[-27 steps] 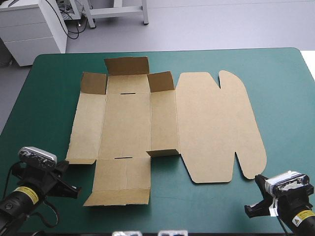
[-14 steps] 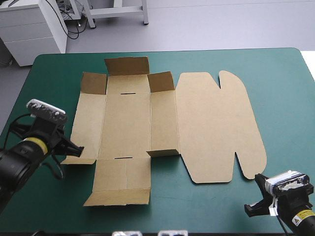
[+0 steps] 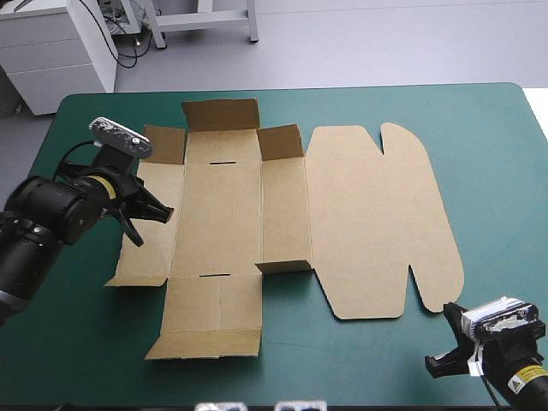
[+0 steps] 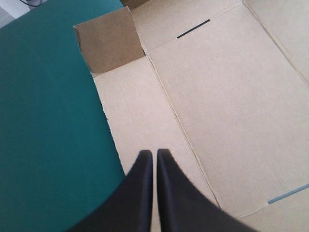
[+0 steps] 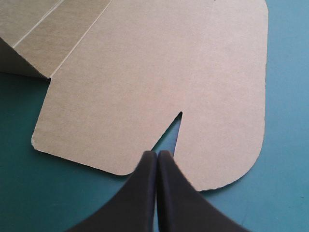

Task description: Fold the box

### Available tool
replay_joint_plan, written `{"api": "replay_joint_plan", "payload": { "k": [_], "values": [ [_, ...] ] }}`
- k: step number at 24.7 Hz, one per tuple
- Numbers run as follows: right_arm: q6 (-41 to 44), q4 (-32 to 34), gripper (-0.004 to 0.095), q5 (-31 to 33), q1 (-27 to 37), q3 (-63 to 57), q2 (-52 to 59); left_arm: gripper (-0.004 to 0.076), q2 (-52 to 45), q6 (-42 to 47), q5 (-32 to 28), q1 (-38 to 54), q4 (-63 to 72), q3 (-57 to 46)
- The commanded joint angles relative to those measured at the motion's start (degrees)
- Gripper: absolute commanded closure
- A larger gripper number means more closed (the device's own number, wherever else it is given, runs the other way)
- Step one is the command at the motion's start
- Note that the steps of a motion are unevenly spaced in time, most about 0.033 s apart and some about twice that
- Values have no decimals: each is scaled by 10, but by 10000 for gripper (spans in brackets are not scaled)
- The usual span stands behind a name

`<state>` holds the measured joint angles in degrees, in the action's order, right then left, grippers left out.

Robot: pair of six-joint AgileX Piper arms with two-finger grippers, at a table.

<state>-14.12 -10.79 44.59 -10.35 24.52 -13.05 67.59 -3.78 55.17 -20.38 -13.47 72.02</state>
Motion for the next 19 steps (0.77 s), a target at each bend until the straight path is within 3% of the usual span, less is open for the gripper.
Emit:
{"api": "replay_joint_plan", "payload": {
  "k": [1,6,7,10,12,13,19],
  "values": [
    [-1,-1,927,-41,0,15,-11,704,-10,-108,-11,90,126,33],
    [-1,-1,927,-41,0,15,-11,704,-4,-224,32,253,279,33],
    [-1,-1,927,-41,0,15,-11,704,1,-280,57,320,347,33],
    [-1,-1,927,-41,0,15,-11,704,10,-321,89,401,430,33],
    [-1,-1,927,-41,0,15,-11,704,18,-360,155,478,486,33],
    [-1,-1,927,-41,0,15,-11,704,21,-371,185,497,499,33],
    [-1,1,927,-41,0,15,-11,704,35,-380,186,555,473,27]
  ]
}}
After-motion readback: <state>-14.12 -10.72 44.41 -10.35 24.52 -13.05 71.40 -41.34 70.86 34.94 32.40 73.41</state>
